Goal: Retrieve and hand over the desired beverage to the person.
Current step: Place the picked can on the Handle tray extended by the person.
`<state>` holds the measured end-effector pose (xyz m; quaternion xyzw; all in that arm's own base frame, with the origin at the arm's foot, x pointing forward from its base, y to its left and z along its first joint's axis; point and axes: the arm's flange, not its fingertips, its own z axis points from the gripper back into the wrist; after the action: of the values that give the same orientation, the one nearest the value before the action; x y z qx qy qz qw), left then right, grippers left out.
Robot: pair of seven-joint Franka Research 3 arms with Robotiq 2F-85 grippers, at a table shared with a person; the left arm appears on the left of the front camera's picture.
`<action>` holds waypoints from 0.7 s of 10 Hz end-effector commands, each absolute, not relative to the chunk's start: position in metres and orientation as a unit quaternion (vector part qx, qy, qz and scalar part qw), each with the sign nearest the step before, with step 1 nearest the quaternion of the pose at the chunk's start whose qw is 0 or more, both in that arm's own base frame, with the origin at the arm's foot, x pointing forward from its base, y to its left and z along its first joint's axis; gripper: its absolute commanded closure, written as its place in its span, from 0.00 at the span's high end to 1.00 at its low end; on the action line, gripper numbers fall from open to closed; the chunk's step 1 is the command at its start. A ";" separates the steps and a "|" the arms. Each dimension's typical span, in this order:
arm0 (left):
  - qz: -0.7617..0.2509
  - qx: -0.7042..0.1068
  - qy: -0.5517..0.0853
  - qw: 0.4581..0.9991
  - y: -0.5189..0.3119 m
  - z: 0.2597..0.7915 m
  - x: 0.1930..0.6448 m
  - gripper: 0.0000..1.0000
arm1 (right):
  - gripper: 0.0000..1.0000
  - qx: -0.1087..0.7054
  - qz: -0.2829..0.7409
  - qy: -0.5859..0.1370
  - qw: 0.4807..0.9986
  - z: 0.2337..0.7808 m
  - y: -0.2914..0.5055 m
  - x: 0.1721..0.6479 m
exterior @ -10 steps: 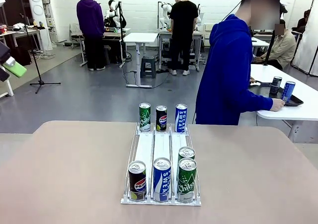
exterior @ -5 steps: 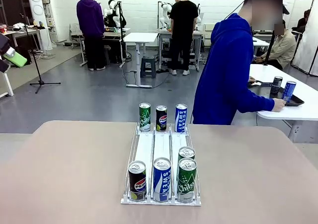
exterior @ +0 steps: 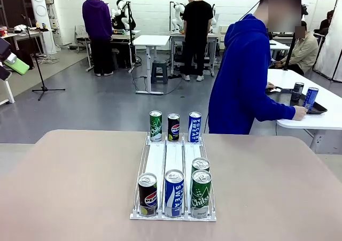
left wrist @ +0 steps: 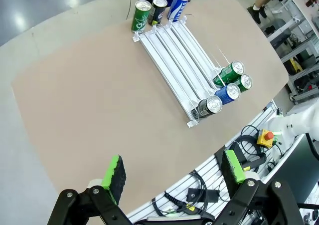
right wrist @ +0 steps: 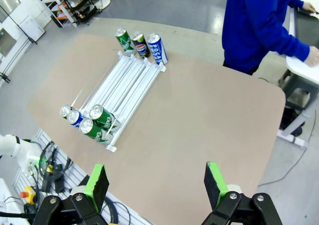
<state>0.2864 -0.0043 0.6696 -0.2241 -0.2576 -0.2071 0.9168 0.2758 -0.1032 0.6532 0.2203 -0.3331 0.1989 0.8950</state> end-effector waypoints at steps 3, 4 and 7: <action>-0.209 -0.220 -0.255 0.918 -0.003 0.670 0.286 1.00 | 1.00 0.228 0.204 -0.334 0.891 0.652 -0.103 0.276; -0.209 -0.220 -0.255 0.918 -0.003 0.670 0.286 1.00 | 1.00 0.228 0.204 -0.334 0.891 0.652 -0.103 0.276; -0.209 -0.220 -0.255 0.918 -0.003 0.670 0.286 1.00 | 1.00 0.228 0.204 -0.334 0.891 0.652 -0.103 0.276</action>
<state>0.2864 -0.0043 0.6696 -0.2241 -0.2576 -0.2071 0.9168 0.2758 -0.1032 0.6532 0.2203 -0.3331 0.1989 0.8950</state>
